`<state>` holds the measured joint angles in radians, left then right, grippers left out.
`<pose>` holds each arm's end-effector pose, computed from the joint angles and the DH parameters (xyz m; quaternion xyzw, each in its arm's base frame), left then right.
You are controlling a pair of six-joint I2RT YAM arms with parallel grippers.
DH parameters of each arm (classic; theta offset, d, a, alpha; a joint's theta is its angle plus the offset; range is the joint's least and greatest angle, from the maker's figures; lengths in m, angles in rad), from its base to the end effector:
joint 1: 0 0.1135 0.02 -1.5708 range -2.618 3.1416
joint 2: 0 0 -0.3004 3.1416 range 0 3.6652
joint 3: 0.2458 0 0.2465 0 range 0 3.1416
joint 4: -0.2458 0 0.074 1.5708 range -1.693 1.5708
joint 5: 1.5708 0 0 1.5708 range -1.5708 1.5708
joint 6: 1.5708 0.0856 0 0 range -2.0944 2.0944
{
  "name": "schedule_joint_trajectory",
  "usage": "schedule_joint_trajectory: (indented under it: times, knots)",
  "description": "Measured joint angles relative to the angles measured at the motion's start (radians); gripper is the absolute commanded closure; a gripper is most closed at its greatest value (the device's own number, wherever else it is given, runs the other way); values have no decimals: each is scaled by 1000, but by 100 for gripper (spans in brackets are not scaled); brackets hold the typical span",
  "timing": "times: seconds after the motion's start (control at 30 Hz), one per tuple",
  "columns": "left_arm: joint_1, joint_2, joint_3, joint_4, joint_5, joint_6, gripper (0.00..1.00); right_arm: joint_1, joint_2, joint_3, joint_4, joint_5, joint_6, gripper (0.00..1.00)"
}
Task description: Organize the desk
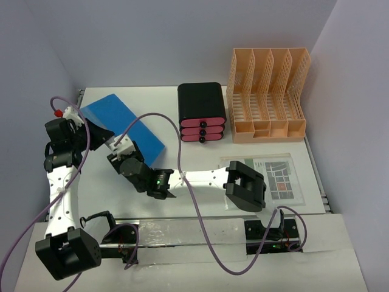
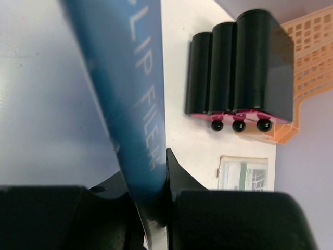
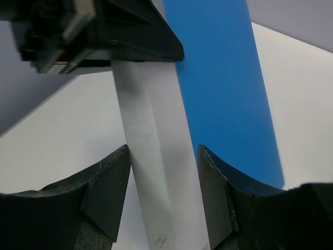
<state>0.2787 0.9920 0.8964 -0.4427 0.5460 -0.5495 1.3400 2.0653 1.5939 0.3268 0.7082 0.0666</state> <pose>0.2293 0.0194 0.3264 -0.2151 0.8202 -0.2965 0.4393 0.1778 0.5133 0.3027 -0.2394 0.7053 0.1968 0.6376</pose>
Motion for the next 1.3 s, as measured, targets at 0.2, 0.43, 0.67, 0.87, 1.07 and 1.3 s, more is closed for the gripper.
schedule_joint_trajectory:
  times: [0.2, 0.43, 0.67, 0.87, 1.07, 1.3]
  knots:
    - [-3, -1, 38, -4, 10, -27, 100, -11, 102, 101, 11, 104, -77, 40]
    - [-8, -1, 38, -19, 21, -45, 100, -9, 132, 115, 21, 195, -152, 46]
    - [-27, -2, 38, -10, 26, -41, 100, -10, 180, 182, -18, 243, -217, 91]
    - [-45, -2, 38, -2, 21, -4, 98, -12, 193, 203, -49, 250, -222, 100]
    - [-58, -6, 38, -20, 53, 72, 41, -26, 146, 121, -57, 199, -131, 100]
    - [-59, -58, 90, -47, 67, 141, 28, -146, 41, -85, -45, 170, -6, 100]
